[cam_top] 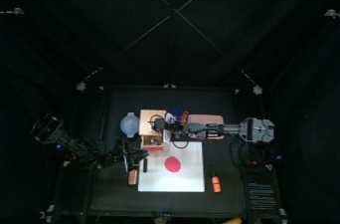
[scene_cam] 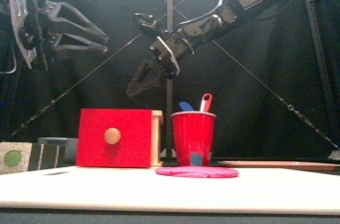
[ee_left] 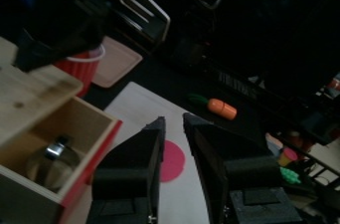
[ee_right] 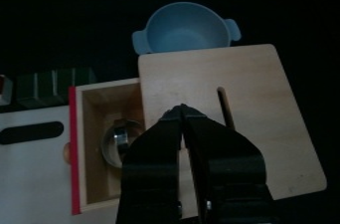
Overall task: Get the cutter from the drawer then cut the dough then place the extra dough in the bowl
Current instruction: Place the cutter on the board
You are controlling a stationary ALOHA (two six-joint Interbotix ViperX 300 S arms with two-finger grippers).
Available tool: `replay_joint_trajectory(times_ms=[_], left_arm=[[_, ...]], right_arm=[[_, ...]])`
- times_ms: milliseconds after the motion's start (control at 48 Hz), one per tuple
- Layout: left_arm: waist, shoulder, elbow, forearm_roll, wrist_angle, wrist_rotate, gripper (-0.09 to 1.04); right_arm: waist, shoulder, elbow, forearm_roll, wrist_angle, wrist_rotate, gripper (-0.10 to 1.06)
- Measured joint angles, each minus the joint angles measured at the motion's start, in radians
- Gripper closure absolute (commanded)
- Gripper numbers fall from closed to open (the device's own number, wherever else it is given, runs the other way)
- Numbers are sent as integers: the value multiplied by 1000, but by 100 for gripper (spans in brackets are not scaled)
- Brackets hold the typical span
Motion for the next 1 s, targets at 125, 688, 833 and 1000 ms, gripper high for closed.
replay_joint_trajectory(times_ms=[125,688,833,1000], left_arm=[[67,-81,57,61,-5,86,35],[321,-347,183,282,-5,311,35],[330,-350,192,298,3,308,35],[330,-351,192,301,28,310,35]], right_arm=[[28,-5,0,0,2,0,62],[60,-2,-21,44,153,29,26],[60,26,-52,44,166,28,26],[61,69,-98,44,202,28,24]])
